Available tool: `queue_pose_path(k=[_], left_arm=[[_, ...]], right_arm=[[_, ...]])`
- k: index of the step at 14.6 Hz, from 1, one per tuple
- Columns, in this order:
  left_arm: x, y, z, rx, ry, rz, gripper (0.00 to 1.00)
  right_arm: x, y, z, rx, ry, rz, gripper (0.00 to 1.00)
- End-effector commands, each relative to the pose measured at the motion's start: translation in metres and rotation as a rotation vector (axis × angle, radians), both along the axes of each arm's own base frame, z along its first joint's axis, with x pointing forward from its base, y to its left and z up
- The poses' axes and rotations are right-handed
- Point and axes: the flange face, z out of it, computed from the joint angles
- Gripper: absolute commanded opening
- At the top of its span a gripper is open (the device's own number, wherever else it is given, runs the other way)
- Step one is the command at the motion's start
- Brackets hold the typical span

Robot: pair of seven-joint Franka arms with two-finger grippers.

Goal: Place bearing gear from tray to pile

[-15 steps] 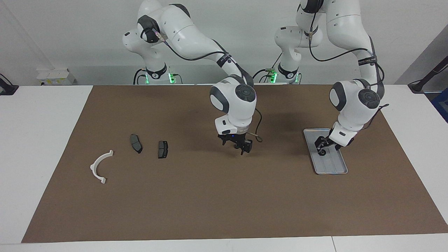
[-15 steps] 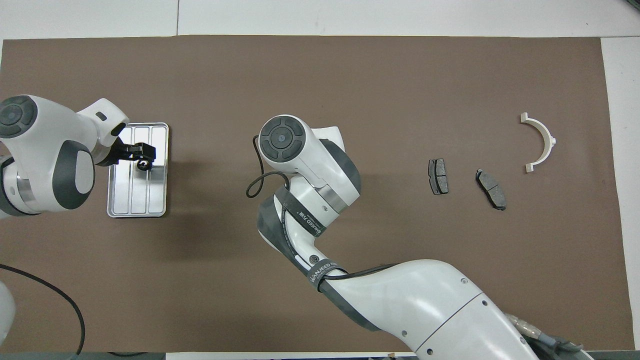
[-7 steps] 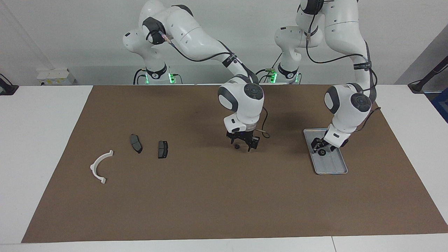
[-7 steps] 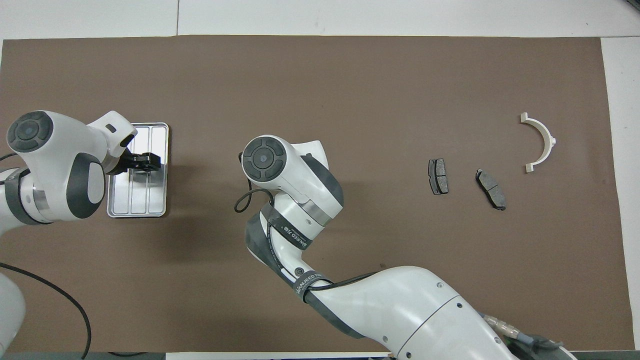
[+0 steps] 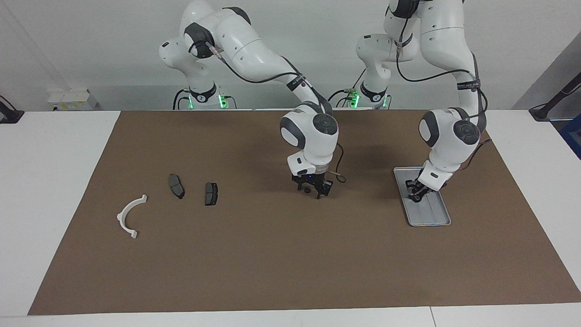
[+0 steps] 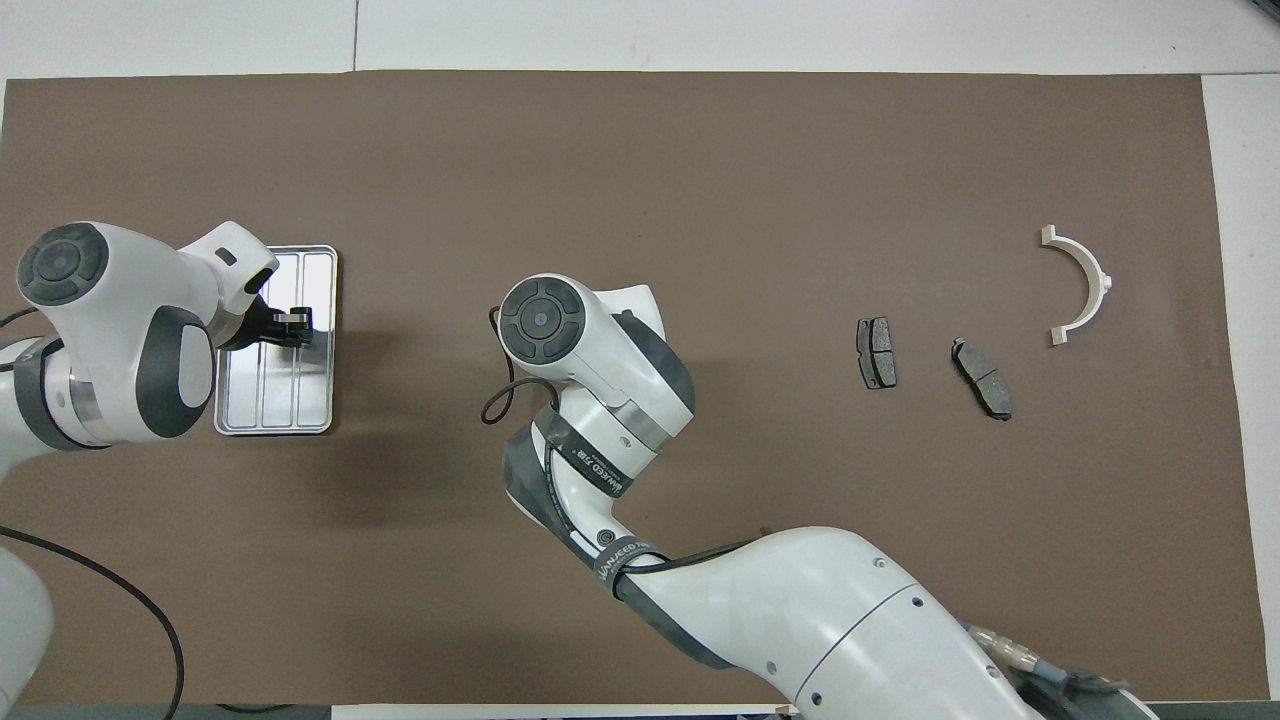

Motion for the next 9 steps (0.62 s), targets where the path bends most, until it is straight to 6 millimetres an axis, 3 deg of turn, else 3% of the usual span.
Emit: queue_pose_path(k=[1,3,5,6,7,9], left_arm=[[0.020,0.001,0.035,-0.029,0.029,0.022,0.00],[0.036,0.007,0.086,-0.038,0.047,0.026,0.00],[0.048,0.034,0.140,-0.078,0.045,0.068,0.00],[0.050,0.036,0.156,-0.082,0.041,0.069,0.00],[0.051,0.041,0.163,-0.083,0.036,0.078,0.00],[0.046,0.027,0.183,-0.103,0.024,0.076,0.00]], right_arm=[[0.006,-0.014,-0.001,0.011,0.008,-0.014,0.47],[0.008,-0.015,0.000,0.019,0.010,-0.022,0.29],[0.008,-0.014,0.000,0.023,0.009,-0.023,0.15],[0.009,-0.015,0.000,0.023,0.009,-0.024,0.01],[0.009,-0.015,0.001,0.022,0.009,-0.024,0.00],[0.009,-0.017,0.004,0.013,0.017,-0.026,0.00]])
